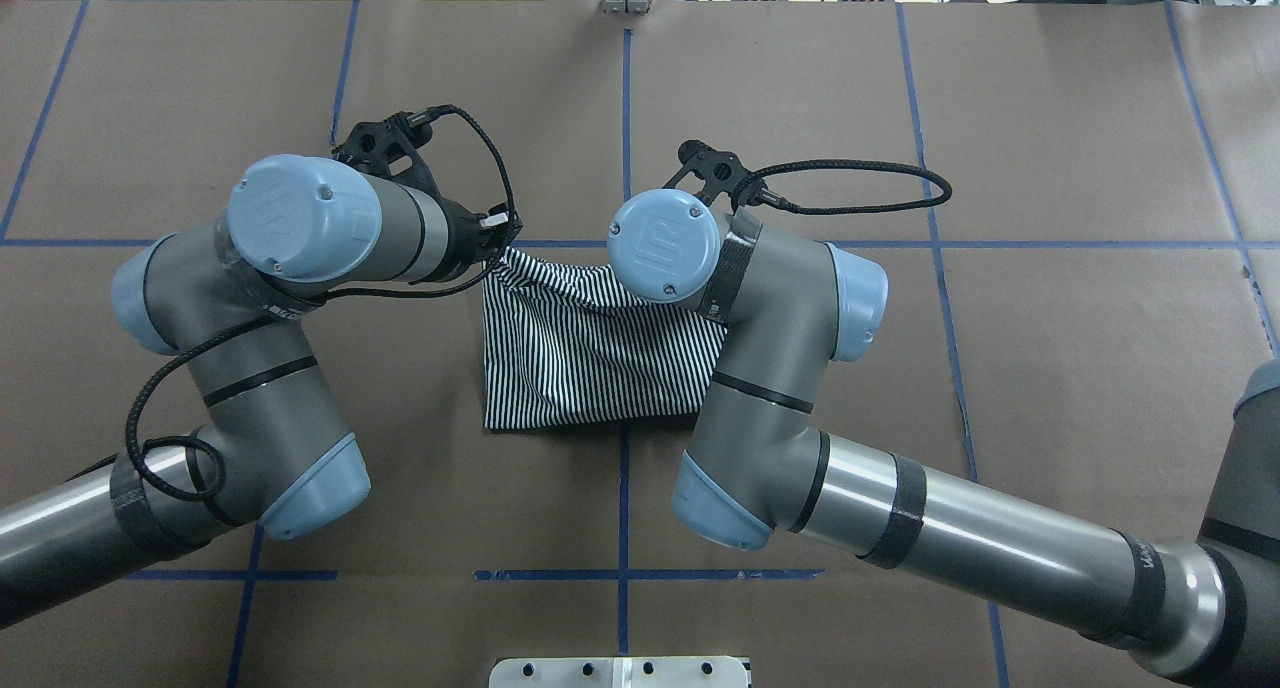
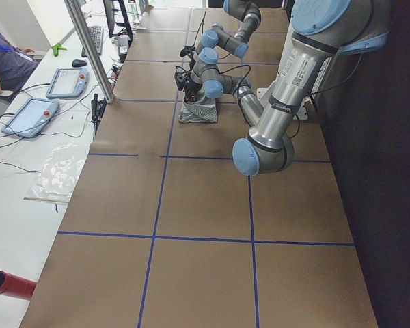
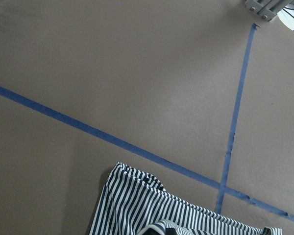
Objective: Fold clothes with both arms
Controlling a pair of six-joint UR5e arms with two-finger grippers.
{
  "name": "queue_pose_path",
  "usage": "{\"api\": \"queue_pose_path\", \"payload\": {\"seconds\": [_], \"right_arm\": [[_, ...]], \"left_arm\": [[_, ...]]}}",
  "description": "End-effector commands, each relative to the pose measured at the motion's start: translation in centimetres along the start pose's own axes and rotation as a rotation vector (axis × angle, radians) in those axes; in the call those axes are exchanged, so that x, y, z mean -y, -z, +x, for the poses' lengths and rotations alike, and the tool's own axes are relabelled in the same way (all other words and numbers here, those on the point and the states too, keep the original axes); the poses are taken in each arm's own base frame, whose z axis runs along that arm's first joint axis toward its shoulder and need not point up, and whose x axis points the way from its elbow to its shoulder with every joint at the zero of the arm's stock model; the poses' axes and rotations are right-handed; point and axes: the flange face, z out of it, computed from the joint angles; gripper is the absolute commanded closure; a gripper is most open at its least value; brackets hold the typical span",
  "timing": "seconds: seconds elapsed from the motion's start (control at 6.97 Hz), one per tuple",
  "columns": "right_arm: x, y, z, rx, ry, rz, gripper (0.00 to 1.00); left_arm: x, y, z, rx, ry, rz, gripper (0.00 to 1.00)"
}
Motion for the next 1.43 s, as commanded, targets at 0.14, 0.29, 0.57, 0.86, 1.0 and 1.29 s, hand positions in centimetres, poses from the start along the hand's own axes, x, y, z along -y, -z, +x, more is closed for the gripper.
{"api": "queue_pose_path", "payload": {"seconds": [0.14, 0.29, 0.57, 0.86, 1.0, 1.29], "right_arm": [[0.1, -1.7, 0.3, -0.022, 0.007, 0.007, 1.0], [0.1, -1.6, 0.2, -0.019, 0.009, 0.006, 1.0], [0.1, -1.5, 0.2, -0.019, 0.07, 0.007, 0.01], [0.6, 0.0, -0.6, 0.009, 0.167, 0.002, 0.0], [0.6, 0.8, -0.8, 0.025, 0.221, -0.001, 0.0], [-4.6, 1.7, -0.3, 0.049, 0.36, -0.036, 0.0]], "left_arm": [[0.6, -5.5, -2.2, 0.029, 0.001, 0.003, 1.0], [0.7, -5.6, -2.4, 0.029, 0.001, 0.003, 1.0], [0.8, -5.3, -2.5, 0.026, -0.057, 0.0, 0.46], [5.1, -3.1, -2.9, 0.007, -0.267, -0.029, 0.0], [8.7, -1.8, -5.3, 0.01, -0.367, -0.082, 0.0], [9.9, -1.1, -6.5, 0.008, -0.409, -0.074, 0.0]]}}
